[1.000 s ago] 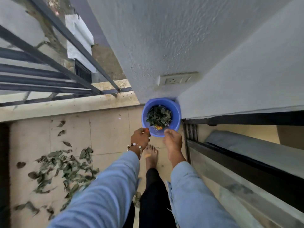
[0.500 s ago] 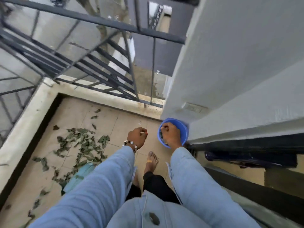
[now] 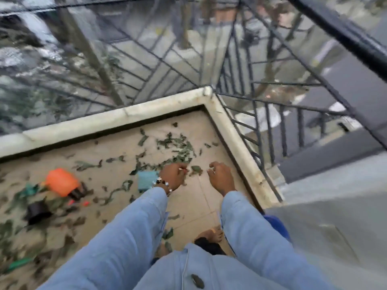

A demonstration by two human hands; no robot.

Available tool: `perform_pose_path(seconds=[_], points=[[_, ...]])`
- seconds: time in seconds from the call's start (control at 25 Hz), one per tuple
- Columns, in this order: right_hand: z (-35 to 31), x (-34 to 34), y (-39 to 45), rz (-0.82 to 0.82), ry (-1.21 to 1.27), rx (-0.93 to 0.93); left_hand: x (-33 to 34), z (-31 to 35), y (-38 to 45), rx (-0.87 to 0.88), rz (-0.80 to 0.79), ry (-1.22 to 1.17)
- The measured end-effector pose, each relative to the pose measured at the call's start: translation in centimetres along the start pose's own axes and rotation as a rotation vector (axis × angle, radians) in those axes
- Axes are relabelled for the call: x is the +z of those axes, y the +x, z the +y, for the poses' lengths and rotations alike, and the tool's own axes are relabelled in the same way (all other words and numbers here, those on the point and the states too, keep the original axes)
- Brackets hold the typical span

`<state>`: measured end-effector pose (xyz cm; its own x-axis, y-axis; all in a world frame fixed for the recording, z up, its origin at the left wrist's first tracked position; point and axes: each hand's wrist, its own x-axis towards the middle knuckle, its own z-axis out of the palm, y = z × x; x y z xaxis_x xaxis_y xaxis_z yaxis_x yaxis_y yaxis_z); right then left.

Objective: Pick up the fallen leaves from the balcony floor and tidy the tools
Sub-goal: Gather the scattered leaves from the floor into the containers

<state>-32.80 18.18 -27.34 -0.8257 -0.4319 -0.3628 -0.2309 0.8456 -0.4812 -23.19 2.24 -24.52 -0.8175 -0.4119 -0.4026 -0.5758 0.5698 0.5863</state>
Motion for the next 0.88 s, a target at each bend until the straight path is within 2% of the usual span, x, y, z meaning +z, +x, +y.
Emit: perform_pose_path(seconds=[0.16, 0.36, 0.6, 0.76, 0.88], points=[[-10.9, 7.1, -1.1, -0.056, -0.174, -0.228, -5.8, -12.0, -5.6, -0.214, 0.166, -0.009], [-22.5, 16.4, -4.6, -0.267, -0.268, -0.52, -11.1, -24.7, -15.5, -0.421, 0.304, -0.005], [-32.8, 23.7, -8.1, -0.425, -0.461, -0.822, -14.4, -33.0, -22.3, -0.72, 0.541, -0.106], [-39.3, 29.0, -8.1, -0.509, -0.5, -0.922, -15.0, -37.8, -23.8, -0.912, 0.693, -0.344], [-45.3, 33.2, -8.2, -0.587, -0.538, -1.006, -17.8, -41.4, -24.7, -1.017, 0.703, -0.432]])
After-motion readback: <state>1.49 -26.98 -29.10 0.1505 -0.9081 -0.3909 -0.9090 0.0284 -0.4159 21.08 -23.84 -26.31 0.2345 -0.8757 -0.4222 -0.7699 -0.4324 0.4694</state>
